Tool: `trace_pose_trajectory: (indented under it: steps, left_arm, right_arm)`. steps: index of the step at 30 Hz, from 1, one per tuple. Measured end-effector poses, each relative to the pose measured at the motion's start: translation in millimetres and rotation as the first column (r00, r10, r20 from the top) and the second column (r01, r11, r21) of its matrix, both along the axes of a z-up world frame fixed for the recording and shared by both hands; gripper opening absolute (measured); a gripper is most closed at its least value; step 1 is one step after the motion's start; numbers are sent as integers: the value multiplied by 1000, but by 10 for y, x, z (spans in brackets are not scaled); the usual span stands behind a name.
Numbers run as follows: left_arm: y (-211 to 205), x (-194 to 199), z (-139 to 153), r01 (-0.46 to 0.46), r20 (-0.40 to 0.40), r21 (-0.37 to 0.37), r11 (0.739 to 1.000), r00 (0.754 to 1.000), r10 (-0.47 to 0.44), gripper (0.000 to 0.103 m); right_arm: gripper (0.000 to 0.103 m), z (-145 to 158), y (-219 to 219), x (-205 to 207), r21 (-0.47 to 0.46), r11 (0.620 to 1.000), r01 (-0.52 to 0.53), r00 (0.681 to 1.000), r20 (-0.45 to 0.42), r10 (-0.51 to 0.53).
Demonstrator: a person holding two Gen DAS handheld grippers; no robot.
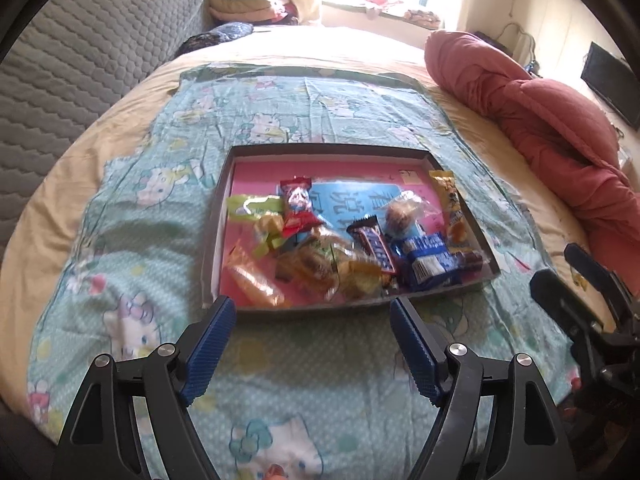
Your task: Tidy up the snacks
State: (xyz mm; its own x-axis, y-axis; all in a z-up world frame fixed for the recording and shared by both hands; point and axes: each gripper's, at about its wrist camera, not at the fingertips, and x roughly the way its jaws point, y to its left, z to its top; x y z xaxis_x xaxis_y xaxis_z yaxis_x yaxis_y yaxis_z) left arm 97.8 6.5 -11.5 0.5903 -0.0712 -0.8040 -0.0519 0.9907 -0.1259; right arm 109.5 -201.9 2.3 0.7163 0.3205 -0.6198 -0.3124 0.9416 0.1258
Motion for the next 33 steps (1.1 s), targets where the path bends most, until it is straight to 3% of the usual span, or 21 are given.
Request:
trace_pose_trajectory:
  steps: [12, 33]
  left_arm:
    - [-3, -506, -15, -5, -30, -4, 1000, 1000, 5, 81]
    - [-71, -771, -1, 4, -43, 24, 1000, 999, -3, 81]
  right_arm:
    - [101, -107, 88, -428, -32, 999, 41, 991, -122, -45]
    - [101, -86, -40, -740, -64, 994, 84, 984, -152, -93]
